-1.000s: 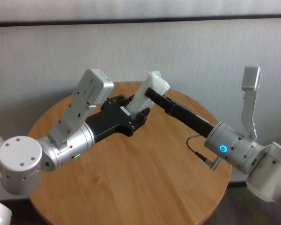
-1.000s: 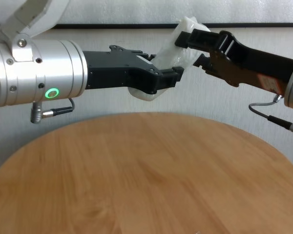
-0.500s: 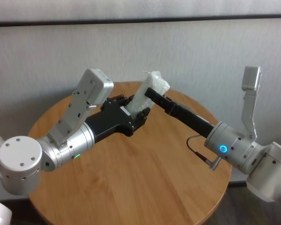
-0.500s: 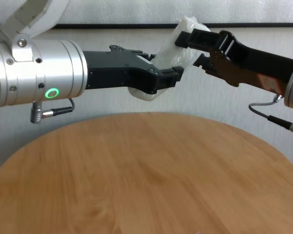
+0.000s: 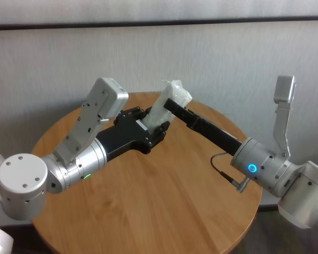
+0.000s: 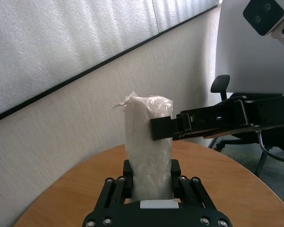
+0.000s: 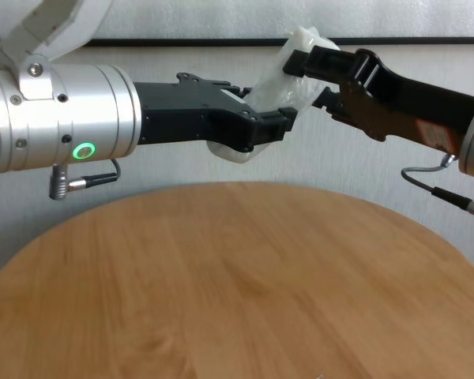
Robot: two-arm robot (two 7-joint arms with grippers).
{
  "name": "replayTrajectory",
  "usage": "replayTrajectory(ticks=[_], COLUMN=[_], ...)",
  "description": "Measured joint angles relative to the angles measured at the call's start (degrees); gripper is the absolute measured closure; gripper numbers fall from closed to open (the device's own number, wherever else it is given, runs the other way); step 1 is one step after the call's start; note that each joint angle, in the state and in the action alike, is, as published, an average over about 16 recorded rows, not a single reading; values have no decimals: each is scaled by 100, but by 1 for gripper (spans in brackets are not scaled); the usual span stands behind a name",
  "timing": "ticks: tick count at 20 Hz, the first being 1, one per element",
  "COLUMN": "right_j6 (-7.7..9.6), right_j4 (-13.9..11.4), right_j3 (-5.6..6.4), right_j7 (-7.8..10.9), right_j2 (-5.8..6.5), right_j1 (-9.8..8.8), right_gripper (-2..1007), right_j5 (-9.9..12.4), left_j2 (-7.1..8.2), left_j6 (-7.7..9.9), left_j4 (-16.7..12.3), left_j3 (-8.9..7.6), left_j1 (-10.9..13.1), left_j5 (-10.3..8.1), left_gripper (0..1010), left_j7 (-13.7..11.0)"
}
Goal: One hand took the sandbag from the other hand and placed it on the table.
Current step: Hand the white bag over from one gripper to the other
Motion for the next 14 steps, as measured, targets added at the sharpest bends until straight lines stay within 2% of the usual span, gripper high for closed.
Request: replayTrajectory(ticks=[9,14], right_j6=[-33,-42], right_j4=[14,15], right_j3=[-98,-150], right_j7=[-29,-48], right_j2=[61,100], right_j1=[42,62], right_gripper=[509,509], right_j5=[93,150], left_j2=[0,0], left_j6=[1,1], left_j4=[0,-1], left_j3=[0,0], left_j1=[0,2], left_j5=[0,0], left_gripper=[521,470], left_j7=[-1,-2])
